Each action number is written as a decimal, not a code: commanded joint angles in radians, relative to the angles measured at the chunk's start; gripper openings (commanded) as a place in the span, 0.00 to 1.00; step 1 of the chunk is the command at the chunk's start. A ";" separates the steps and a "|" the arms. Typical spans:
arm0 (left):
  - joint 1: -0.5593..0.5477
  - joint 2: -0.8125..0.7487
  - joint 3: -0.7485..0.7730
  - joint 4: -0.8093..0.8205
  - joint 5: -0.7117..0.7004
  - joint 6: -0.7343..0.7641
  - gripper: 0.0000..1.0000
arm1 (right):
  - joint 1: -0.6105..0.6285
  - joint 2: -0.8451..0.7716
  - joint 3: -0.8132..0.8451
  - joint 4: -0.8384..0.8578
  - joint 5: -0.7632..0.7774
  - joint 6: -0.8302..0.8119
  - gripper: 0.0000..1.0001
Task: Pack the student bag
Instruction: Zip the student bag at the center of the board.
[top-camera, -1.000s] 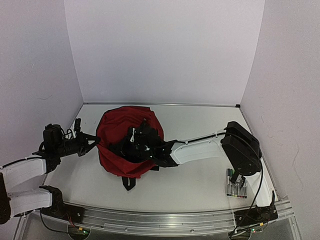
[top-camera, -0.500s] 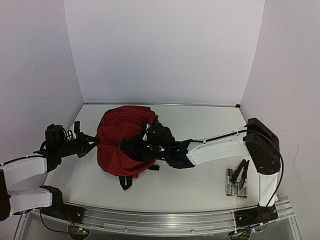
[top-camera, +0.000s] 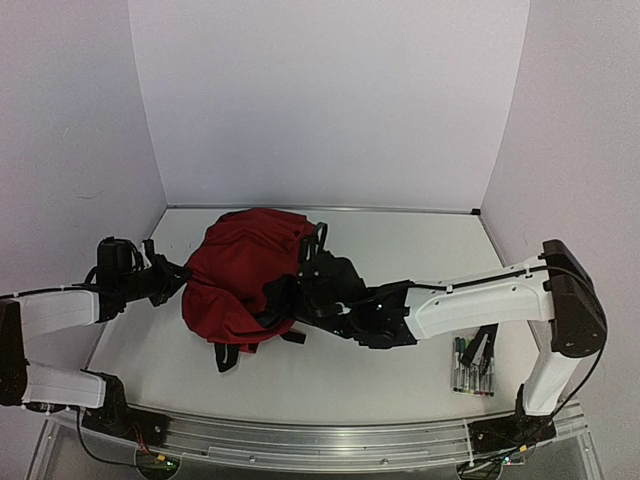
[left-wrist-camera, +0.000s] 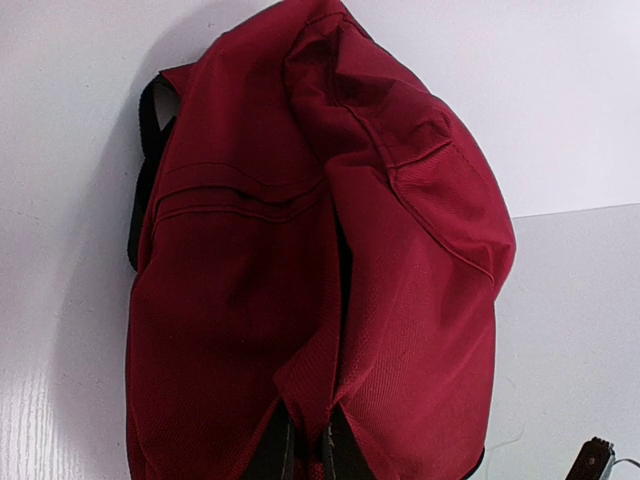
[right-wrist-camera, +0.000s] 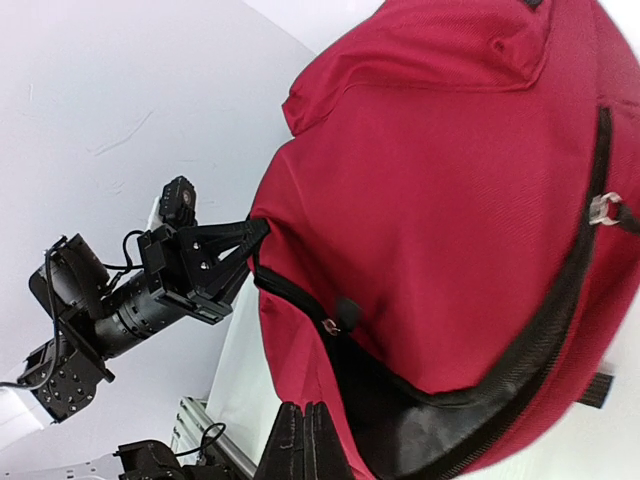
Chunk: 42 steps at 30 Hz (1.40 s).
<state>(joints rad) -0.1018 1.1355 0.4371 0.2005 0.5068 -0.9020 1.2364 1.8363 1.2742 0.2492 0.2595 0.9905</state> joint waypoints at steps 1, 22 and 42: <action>0.015 0.035 0.048 0.052 -0.027 -0.026 0.00 | -0.003 -0.033 -0.029 -0.051 0.075 -0.032 0.00; -0.019 -0.230 0.088 -0.486 0.001 0.112 0.69 | -0.006 0.201 0.254 -0.194 -0.159 -0.190 0.50; -0.248 -0.108 0.087 -0.316 -0.050 -0.209 0.80 | -0.015 0.243 0.278 -0.214 -0.231 -0.278 0.26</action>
<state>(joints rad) -0.3442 0.9974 0.4845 -0.1752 0.4682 -1.0767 1.2221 2.0641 1.5288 -0.0253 0.0996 0.7477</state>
